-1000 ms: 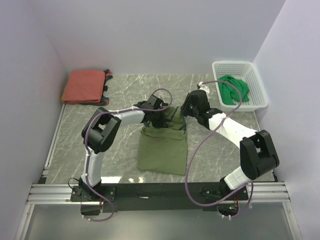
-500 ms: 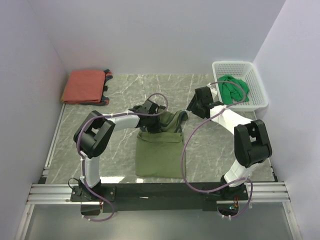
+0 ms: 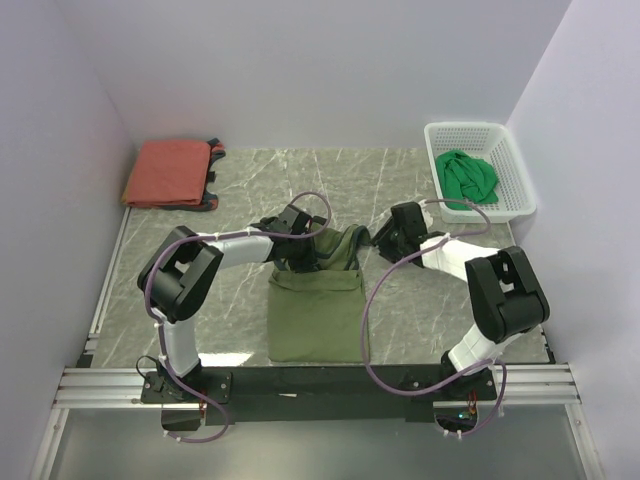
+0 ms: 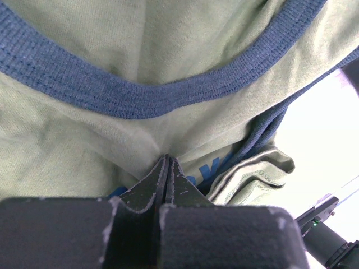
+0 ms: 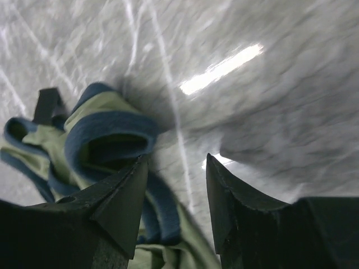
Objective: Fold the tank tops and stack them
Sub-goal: Fold the tank top
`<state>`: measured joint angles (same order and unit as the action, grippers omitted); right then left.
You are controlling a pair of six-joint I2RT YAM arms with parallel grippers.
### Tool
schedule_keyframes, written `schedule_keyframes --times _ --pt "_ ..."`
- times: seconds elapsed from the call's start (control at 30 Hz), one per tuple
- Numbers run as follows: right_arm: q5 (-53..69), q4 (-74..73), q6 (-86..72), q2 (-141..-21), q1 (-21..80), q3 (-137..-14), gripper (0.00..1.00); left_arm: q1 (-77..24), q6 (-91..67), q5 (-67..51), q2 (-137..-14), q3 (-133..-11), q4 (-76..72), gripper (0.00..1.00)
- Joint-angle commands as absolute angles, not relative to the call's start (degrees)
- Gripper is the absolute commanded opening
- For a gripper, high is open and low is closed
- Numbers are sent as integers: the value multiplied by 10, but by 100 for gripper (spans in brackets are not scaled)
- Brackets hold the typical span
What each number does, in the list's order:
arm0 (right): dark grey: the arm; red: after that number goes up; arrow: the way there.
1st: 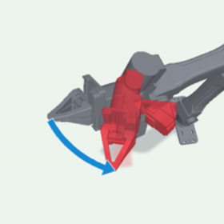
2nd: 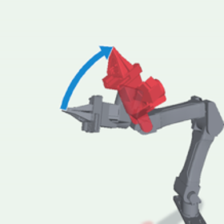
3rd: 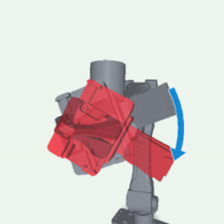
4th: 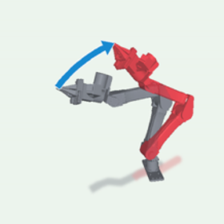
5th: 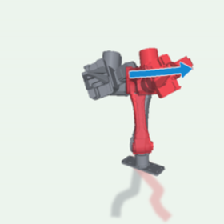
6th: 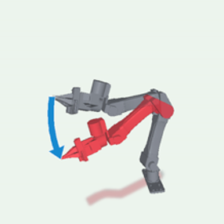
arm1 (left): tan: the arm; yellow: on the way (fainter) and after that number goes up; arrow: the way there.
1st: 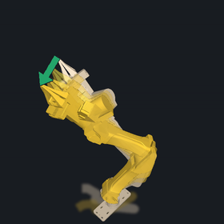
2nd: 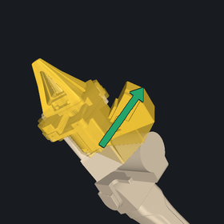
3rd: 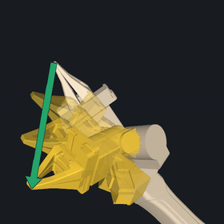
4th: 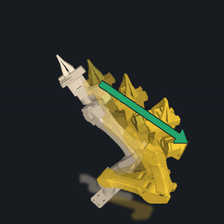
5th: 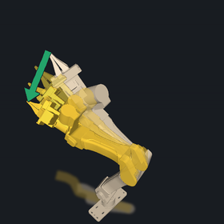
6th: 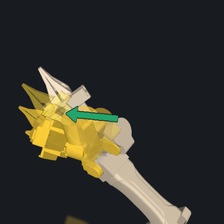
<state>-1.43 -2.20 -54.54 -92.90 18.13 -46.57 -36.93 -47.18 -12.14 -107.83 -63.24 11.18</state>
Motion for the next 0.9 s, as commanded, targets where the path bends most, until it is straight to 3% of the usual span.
schedule_keyframes --times 0.0,0.23,0.33,0.37,0.43,0.47,0.57,0.87 --pt "-8 28 -584 -912 196 -456 53 -372 -449 -105 -1078 -611 158 1" --pt "-8 59 -593 -938 205 -459 52 -371 -446 -106 -1079 -614 159 1" --pt "-16 35 -584 -966 203 -488 40 -371 -444 -107 -1078 -615 160 0" --pt "-22 31 -582 -975 203 -500 26 -371 -443 -109 -1078 -616 162 1" --pt "-32 19 -571 -988 204 -519 8 -372 -441 -109 -1078 -618 163 1" --pt "-35 17 -566 -991 203 -526 6 -372 -438 -110 -1078 -619 163 1" --pt "-51 11 -540 -996 200 -547 0 -371 -433 -112 -1078 -622 170 1" --pt "-120 120 -363 -894 198 -566 0 -372 -426 -122 -1078 -614 165 0"
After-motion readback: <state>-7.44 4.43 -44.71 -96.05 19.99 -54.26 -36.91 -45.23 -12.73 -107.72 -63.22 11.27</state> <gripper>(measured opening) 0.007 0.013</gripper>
